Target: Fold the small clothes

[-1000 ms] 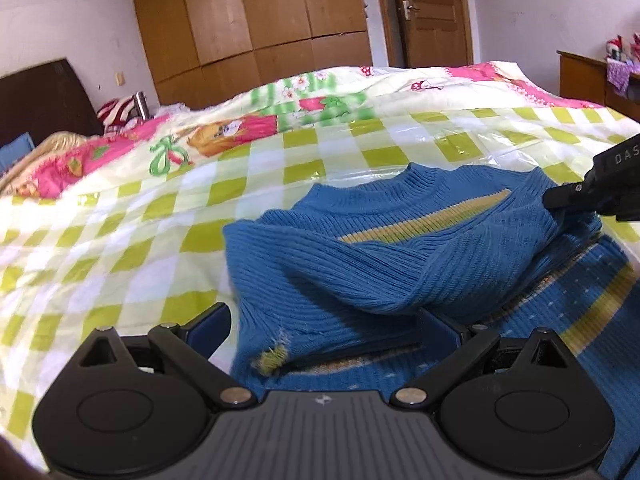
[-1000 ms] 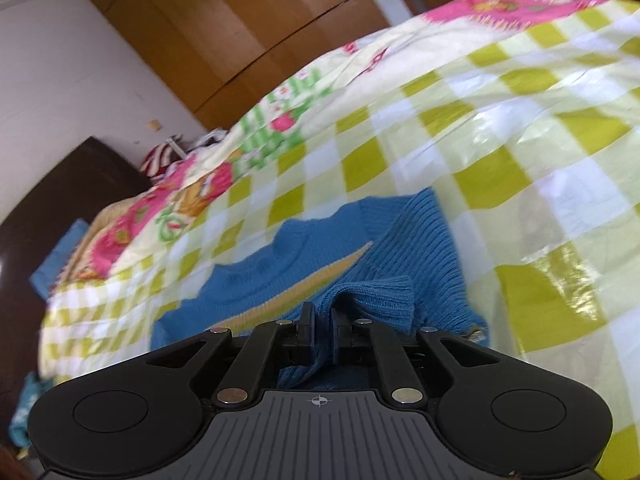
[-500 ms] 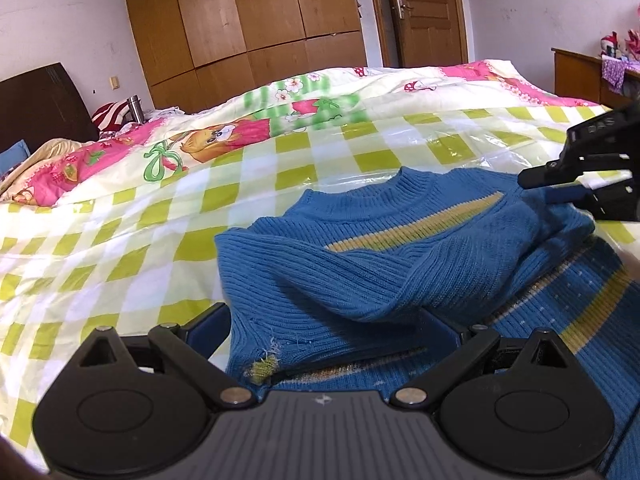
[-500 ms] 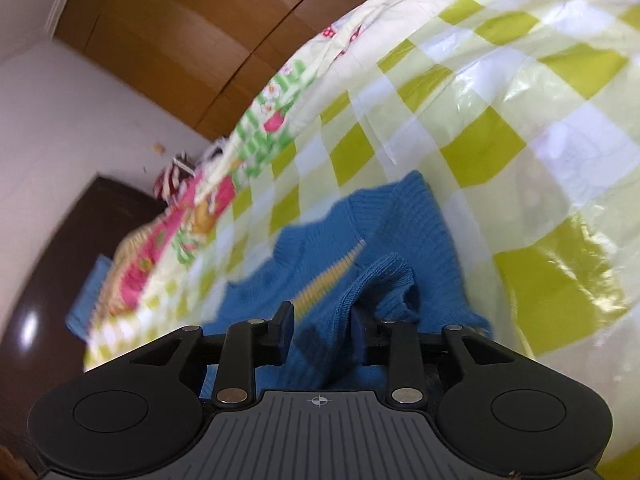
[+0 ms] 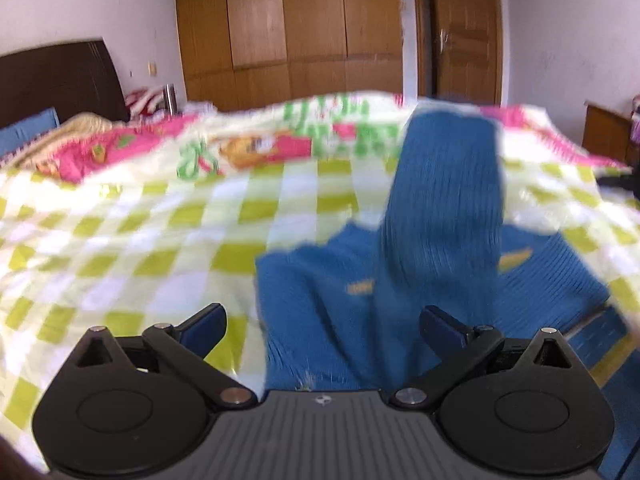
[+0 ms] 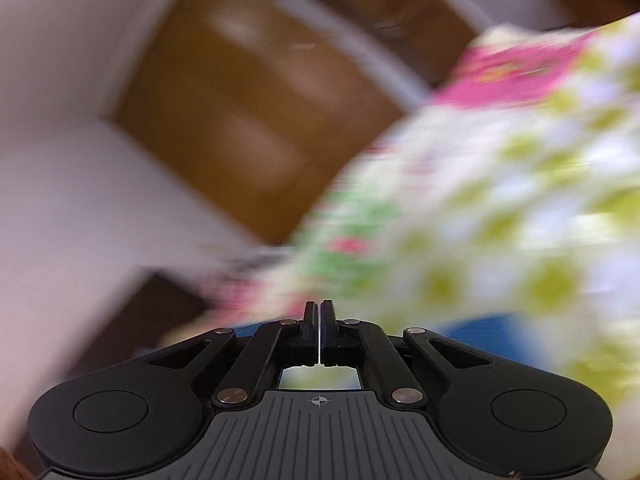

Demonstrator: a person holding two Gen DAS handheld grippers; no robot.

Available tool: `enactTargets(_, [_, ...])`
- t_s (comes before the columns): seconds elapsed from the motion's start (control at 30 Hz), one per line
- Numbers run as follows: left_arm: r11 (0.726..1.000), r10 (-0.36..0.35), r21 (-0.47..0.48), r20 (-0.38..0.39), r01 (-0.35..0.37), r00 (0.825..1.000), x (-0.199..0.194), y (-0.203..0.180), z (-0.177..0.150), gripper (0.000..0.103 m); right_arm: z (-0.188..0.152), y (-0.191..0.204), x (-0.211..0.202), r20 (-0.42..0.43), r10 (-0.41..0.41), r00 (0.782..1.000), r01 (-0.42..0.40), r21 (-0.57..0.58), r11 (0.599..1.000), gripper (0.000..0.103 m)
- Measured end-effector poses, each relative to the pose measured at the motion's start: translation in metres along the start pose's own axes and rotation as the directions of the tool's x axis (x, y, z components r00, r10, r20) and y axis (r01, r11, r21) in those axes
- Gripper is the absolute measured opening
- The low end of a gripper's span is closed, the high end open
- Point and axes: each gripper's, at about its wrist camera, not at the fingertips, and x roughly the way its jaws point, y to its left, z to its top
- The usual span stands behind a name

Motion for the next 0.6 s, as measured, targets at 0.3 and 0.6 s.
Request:
enactTargets(0.3, [1.0,-0.005,-0.018,-0.043,0.005,0.999,0.013,0.001,-0.016,0.103,-0.035,-0.012,0.038,-0.268,-0.042,0.963,-0.018,-0.219,0.976,0.01])
enactTargets(0.6, [0.998,-0.039,-0.042,-0.032,0.037,0.999,0.005,0.003,-0.016,0.103,-0.057,0.005,0.148,-0.491,0.031,0.87,-0.098,-0.111,0.989,0.034])
